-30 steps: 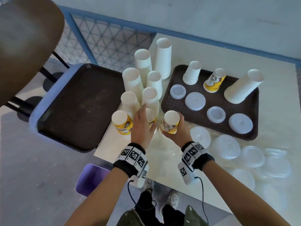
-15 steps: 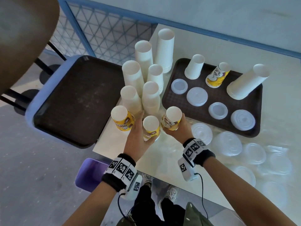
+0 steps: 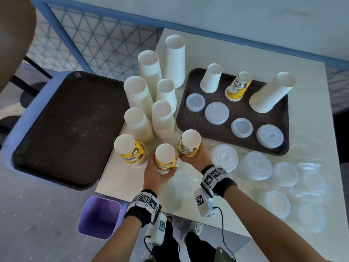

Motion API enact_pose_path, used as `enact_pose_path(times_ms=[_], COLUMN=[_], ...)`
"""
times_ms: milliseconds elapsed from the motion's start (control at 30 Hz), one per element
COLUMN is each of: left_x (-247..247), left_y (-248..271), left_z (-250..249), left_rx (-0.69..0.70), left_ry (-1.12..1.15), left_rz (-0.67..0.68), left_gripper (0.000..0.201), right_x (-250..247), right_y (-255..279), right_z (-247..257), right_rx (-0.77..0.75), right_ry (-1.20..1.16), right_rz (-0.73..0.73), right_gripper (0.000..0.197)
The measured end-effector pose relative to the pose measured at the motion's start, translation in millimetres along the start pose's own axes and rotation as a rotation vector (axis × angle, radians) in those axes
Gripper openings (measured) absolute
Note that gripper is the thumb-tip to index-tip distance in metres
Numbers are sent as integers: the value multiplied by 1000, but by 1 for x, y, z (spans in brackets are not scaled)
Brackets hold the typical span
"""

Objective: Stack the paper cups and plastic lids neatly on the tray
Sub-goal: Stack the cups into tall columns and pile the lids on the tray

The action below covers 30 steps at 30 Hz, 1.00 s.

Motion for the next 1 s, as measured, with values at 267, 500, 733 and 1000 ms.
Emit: enact_pose_path(times_ms=[267,500,733,1000], left_x=[-4,-1,42,100], left_y=[2,18,-24,-134], left_z=[-4,-32,-122,-251], left_rx=[86,248,363,427], left_ry=[-33,-48,-123,-47], left_rz=[121,213,322,301], left_gripper=[78,69,79,76], right_x=[3,-42,-140,-246], right_y=[17,57,75,72], right_z=[13,33,50,53], right_rx=[5,-47,-122,-163], right_ry=[-17,-91,-151,-143], right_rz=[3,-131,-295,-438], right_gripper=[78,61,49,51])
Point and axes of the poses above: each hand's wrist, its own y-axis away from the middle knuckle, its own x-axis out of the palm, z = x × y, the point moved 8 cm from there along -y, towards the middle knuckle, and after that the axes turned 14 degrees about z, right-handed, at the moved point
